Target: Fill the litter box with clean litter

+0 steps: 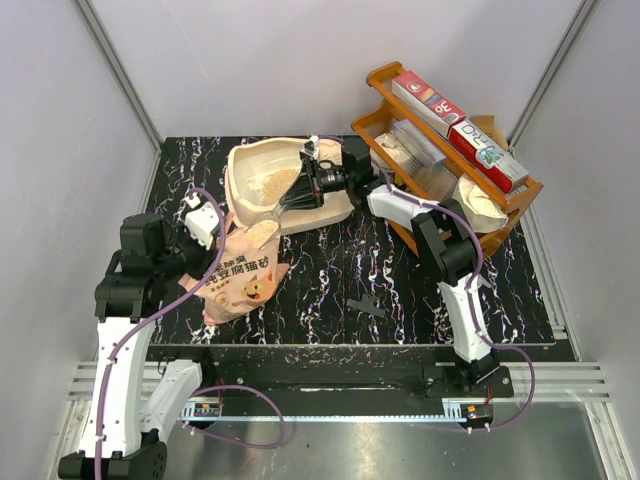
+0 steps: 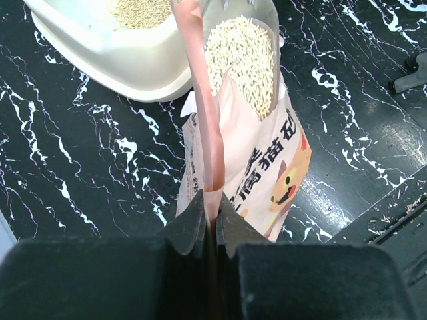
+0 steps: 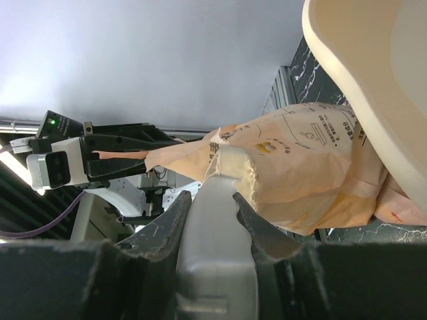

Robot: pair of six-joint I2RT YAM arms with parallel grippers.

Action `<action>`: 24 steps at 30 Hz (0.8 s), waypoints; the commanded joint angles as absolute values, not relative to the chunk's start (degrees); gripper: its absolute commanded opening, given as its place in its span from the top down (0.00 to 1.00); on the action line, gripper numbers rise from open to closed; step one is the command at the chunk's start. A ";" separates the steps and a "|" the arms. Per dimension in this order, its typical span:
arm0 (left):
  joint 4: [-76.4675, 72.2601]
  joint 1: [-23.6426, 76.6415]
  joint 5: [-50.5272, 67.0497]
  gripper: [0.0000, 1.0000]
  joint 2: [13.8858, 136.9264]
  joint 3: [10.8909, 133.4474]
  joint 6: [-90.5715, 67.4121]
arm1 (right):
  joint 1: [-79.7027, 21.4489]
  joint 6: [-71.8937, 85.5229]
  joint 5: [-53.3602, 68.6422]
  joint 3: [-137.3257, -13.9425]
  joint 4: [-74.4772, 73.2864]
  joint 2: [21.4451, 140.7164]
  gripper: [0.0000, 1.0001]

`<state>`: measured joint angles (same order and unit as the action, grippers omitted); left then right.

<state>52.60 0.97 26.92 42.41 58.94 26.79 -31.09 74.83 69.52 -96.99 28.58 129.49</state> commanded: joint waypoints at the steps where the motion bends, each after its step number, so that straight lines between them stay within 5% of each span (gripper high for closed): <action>1: 49.31 0.70 26.02 0.95 40.78 63.54 26.99 | -27.51 74.00 68.55 -97.82 31.47 124.54 1.00; 24: 50.45 0.70 24.61 0.94 41.57 64.95 27.77 | -23.82 73.13 64.51 -107.92 23.56 126.99 1.00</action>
<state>54.50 0.97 24.97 42.48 60.42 27.05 -24.77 74.02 66.61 -100.92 23.18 128.53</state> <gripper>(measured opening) 0.064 0.326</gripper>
